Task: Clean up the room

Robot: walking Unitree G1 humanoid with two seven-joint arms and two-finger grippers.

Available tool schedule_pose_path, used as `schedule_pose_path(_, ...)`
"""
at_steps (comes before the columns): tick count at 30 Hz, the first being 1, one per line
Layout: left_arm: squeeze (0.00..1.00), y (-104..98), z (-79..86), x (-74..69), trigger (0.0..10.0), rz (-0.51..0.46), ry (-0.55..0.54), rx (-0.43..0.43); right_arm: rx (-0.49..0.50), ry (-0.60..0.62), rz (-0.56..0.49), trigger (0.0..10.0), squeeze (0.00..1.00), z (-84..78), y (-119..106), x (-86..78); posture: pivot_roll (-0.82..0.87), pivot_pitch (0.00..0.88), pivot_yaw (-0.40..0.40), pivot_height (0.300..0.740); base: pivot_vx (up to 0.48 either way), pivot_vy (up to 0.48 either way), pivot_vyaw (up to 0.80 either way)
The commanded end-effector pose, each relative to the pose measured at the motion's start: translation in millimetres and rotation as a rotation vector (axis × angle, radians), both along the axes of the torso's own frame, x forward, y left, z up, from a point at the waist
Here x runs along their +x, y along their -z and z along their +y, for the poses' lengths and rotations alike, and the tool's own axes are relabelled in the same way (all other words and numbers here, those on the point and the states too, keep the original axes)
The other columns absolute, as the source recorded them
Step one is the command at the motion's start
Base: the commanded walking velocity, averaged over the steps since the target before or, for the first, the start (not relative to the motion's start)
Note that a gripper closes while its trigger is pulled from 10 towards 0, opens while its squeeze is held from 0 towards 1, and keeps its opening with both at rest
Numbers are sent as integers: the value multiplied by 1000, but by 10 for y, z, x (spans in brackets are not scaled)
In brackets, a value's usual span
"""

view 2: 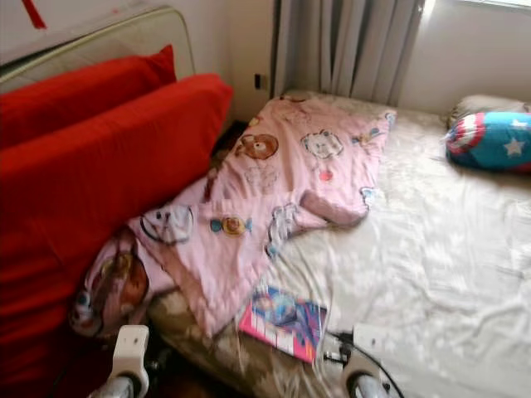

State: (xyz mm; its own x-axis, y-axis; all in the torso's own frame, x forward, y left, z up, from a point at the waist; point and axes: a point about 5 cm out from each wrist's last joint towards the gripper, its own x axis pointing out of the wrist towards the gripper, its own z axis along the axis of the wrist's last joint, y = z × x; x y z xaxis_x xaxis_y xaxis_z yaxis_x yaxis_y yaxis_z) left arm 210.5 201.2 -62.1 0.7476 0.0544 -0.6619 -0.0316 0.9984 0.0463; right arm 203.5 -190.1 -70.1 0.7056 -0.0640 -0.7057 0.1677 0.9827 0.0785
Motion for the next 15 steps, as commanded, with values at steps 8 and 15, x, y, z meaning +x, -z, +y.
schedule_pose_path(8,0,103,-17,-151,10000,75,-8,2,-13,-12,92,10000,0,2,120,-210,-1,0,-60,740,0,0,0)
schedule_pose_path(15,0,136,-29,-204,10000,95,-21,-7,-31,-38,137,10000,0,-23,173,-327,-2,0,-71,740,0,0,0)
